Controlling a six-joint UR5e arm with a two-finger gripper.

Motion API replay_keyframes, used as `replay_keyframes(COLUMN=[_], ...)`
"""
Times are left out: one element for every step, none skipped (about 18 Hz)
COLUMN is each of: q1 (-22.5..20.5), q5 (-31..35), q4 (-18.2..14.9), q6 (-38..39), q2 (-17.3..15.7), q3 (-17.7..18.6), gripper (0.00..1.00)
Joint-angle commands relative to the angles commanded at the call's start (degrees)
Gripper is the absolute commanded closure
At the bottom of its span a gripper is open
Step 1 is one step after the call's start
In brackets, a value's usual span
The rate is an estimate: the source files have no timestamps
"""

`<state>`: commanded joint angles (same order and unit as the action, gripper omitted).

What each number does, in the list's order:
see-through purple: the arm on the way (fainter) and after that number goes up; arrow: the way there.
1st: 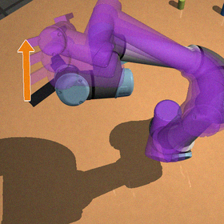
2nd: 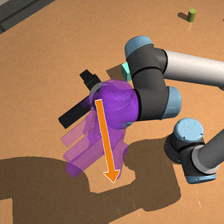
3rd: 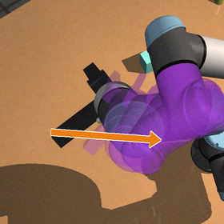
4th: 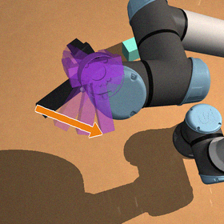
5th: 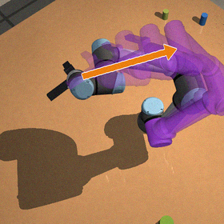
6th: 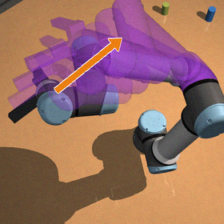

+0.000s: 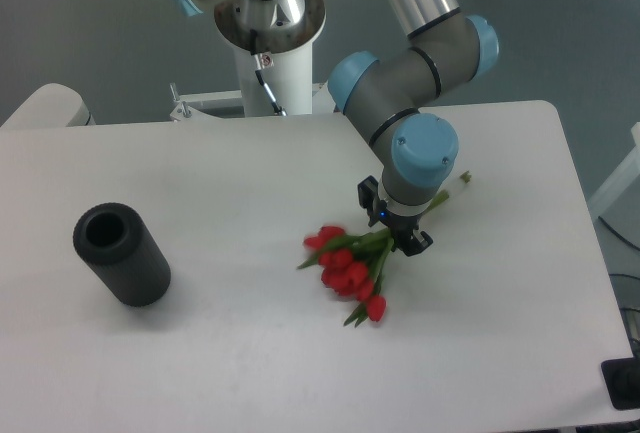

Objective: Place the flowers on the table
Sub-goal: 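Lower the held tulips onto the table surface, then open the gripper to release the tulip stems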

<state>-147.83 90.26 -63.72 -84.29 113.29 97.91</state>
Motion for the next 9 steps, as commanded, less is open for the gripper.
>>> replay_keyframes(q1=[-0.17,-0.35,-0.44,-0.53,-0.61,-0.62,-0.53,-0.44,-0.18], q5=[0.0,-0.09,-0.09,-0.17,-0.35,-0.35,-0.18,-0.18,-0.18], q4=[0.0,0.0,0.0,0.0,0.0,0.0,0.0,0.0,0.0], q6=[0.0,0.0,0.0,-0.09,-0.09,-0.09,-0.18,-0.18,-0.35], q2=[-0.09,-0.09,-0.26,-0.26,-0.26,-0.26,-0.18,-0.09,0.09], q3=[0.0,-0.09,-0.35,-0.61,-0.96,-1.14,-1.67,-2.37,-2.98], gripper=[0.0,0.0,0.0,0.0,0.0,0.0,0.0,0.0,0.0])
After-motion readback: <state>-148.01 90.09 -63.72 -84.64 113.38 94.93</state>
